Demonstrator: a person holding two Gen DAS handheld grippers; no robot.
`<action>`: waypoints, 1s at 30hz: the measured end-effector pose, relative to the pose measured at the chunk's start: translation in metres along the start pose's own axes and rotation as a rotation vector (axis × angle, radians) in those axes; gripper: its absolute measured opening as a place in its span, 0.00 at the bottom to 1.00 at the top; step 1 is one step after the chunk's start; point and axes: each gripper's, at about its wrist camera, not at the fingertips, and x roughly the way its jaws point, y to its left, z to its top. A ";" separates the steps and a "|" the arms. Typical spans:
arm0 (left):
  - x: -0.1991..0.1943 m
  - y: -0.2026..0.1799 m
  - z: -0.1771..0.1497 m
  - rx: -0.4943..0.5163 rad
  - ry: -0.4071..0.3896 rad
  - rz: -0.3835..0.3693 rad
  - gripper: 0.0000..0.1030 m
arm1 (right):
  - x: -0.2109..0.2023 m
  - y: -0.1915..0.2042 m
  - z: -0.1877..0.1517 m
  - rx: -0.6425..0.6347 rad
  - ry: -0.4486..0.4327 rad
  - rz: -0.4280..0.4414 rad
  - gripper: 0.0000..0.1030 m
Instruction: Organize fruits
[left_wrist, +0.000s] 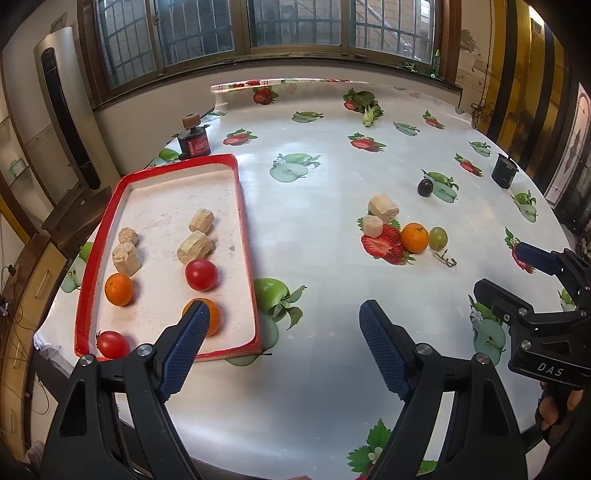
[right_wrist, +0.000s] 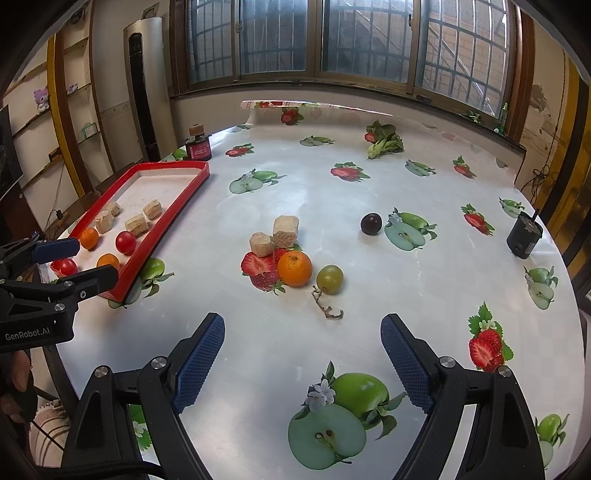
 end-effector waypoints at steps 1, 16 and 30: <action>0.000 0.000 0.000 0.000 0.000 0.000 0.81 | 0.000 0.000 0.000 0.000 0.000 0.000 0.86; 0.003 -0.005 -0.003 0.003 0.017 -0.015 0.81 | 0.001 -0.003 -0.004 0.013 0.008 -0.042 0.86; 0.005 -0.008 -0.003 0.006 0.025 -0.017 0.81 | 0.002 -0.007 -0.006 0.014 0.011 -0.047 0.86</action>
